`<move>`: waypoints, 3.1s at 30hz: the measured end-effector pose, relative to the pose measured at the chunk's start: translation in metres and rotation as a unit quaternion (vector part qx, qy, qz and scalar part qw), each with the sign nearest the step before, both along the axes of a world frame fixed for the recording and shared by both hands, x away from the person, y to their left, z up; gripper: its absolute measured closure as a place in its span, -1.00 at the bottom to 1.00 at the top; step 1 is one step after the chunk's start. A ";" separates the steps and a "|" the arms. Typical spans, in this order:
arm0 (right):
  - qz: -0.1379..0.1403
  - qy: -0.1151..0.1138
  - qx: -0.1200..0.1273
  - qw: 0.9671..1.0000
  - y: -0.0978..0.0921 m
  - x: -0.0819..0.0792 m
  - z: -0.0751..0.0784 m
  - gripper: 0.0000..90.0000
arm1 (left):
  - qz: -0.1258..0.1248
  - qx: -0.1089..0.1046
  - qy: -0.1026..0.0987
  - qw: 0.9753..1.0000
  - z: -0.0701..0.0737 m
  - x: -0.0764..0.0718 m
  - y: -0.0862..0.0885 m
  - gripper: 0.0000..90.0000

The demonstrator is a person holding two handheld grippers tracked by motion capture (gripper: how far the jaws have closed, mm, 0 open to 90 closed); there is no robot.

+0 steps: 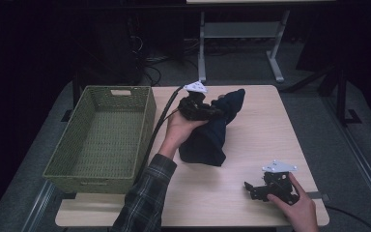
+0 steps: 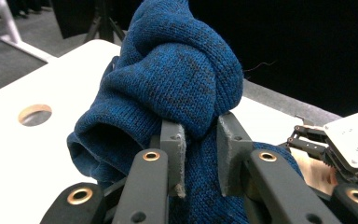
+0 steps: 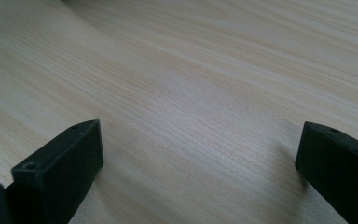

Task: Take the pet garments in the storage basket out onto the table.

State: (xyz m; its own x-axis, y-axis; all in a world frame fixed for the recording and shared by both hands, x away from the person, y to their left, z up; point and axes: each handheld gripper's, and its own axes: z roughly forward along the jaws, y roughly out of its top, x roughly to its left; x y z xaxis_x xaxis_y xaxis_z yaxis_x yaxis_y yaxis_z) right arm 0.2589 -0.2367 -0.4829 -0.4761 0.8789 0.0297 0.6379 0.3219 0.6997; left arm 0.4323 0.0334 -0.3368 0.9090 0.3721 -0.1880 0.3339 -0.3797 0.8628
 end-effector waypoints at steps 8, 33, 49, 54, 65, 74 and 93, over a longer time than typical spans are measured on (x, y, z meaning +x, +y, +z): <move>0.000 0.000 -0.001 1.000 0.000 0.000 0.000 -0.99 | -0.013 0.009 0.031 0.999 -0.034 0.006 -0.030 0.66; 0.000 0.000 -0.001 1.000 0.000 0.000 0.000 -0.99 | -0.018 0.018 0.054 0.998 -0.061 0.002 -0.049 -0.30; 0.000 0.001 0.001 1.000 0.000 0.000 0.000 -0.99 | 0.019 0.044 0.022 0.999 -0.042 -0.020 -0.005 -0.70; 0.000 0.001 -0.001 1.000 0.000 0.000 0.000 -0.99 | 0.035 0.055 0.018 0.998 -0.041 -0.029 0.009 -0.70; 0.001 0.000 -0.001 1.000 0.000 0.000 0.000 -0.99 | 0.065 0.079 0.007 0.995 -0.047 -0.059 0.037 -0.70; 0.001 0.000 -0.001 1.000 0.000 0.000 0.000 -0.99 | 0.085 0.077 -0.005 0.993 -0.056 -0.083 0.060 -0.70; 0.001 0.000 -0.001 1.000 0.000 0.000 0.000 -0.99 | 0.102 0.113 -0.014 0.988 -0.089 -0.127 0.082 -0.70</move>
